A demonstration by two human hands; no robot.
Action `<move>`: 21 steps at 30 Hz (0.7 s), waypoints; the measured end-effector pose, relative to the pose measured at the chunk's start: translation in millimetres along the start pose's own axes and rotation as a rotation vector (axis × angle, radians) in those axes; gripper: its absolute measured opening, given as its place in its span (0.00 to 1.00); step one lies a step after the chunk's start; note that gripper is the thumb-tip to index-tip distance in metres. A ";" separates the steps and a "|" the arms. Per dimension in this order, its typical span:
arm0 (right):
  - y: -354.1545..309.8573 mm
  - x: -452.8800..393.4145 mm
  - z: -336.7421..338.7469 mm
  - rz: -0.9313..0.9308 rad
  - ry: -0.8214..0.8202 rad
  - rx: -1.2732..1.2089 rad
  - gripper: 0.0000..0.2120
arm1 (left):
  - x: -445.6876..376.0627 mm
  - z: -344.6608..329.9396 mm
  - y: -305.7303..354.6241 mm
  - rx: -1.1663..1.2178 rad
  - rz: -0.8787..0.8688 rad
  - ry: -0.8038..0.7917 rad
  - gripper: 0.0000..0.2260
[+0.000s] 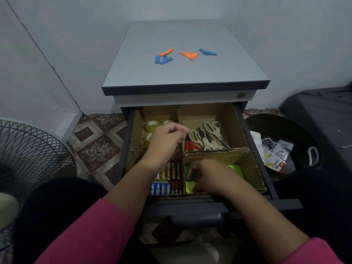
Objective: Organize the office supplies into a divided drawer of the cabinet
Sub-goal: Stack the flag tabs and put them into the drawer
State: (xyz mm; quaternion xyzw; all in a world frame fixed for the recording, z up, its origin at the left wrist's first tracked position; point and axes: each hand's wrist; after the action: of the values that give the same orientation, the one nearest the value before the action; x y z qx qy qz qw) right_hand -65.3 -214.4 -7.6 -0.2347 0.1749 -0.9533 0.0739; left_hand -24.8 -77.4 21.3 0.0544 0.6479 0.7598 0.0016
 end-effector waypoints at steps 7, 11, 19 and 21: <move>-0.8 -0.4 -0.3 -0.013 0.002 0.033 0.12 | 0.6 -0.4 -0.6 0.003 -0.014 -0.006 0.10; -1.8 -0.2 -1.1 -0.021 0.014 0.050 0.12 | 0.4 -0.5 -1.1 -0.002 -0.020 -0.008 0.10; -0.5 -0.9 -1.4 -0.018 0.023 0.008 0.11 | -0.2 -0.6 -2.2 -0.014 -0.029 -0.002 0.09; 0.3 -0.9 -1.3 -0.022 0.026 -0.022 0.10 | -0.1 -0.7 -2.4 -0.022 -0.031 -0.001 0.09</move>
State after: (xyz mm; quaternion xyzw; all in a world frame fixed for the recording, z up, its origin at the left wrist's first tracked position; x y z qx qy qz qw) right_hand -65.0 -214.1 -9.1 -0.2249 0.1841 -0.9550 0.0587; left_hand -25.0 -77.7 18.8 0.0448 0.6402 0.7667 0.0144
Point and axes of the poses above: each hand's wrist, its own x-axis away from the middle knuckle, its own z-axis out of the back of the hand, y = z × x
